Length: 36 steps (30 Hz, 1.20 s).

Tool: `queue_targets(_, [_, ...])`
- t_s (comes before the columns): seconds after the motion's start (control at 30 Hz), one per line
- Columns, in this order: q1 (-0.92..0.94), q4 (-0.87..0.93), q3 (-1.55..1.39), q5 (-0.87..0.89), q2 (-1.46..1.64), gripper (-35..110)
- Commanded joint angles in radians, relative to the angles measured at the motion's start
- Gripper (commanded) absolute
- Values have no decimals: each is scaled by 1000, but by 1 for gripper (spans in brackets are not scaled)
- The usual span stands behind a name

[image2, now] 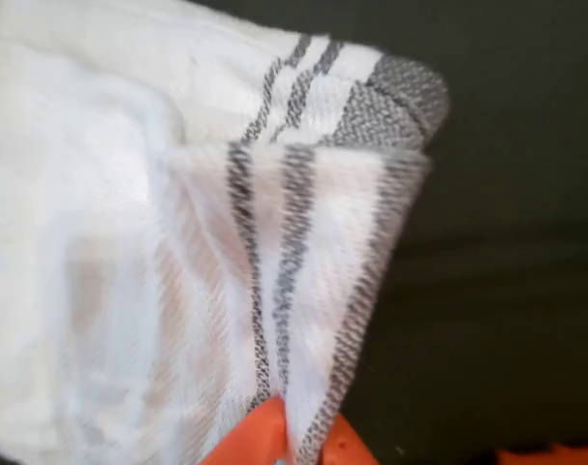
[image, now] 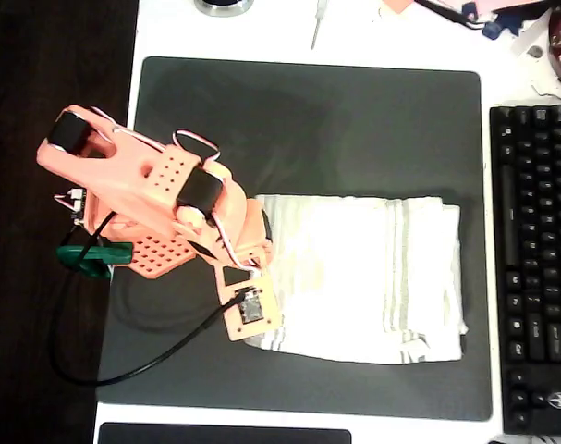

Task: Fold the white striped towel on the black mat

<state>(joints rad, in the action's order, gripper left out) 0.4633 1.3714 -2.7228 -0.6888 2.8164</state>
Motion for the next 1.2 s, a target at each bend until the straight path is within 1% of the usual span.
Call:
queue_targets(0.0, [51, 91, 137, -52, 18, 0])
queue_targets(0.1, [86, 192, 252, -106, 3, 0])
queue_targets(0.2, [101, 314, 374, -120, -12, 0])
queue_targets(0.3, [107, 374, 476, -115, -34, 0])
queue_targets(0.4, [98, 382, 558, -106, -72, 0])
queue_targets(0.6, [26, 281, 683, -44, -206, 0])
queue_targets(0.77, [-17, 179, 792, 12, -391, 0])
queue_targets(1.07, [-100, -97, 890, 74, -750, 0])
queue_targets(1.17, [-137, -160, 946, 92, -870, 0])
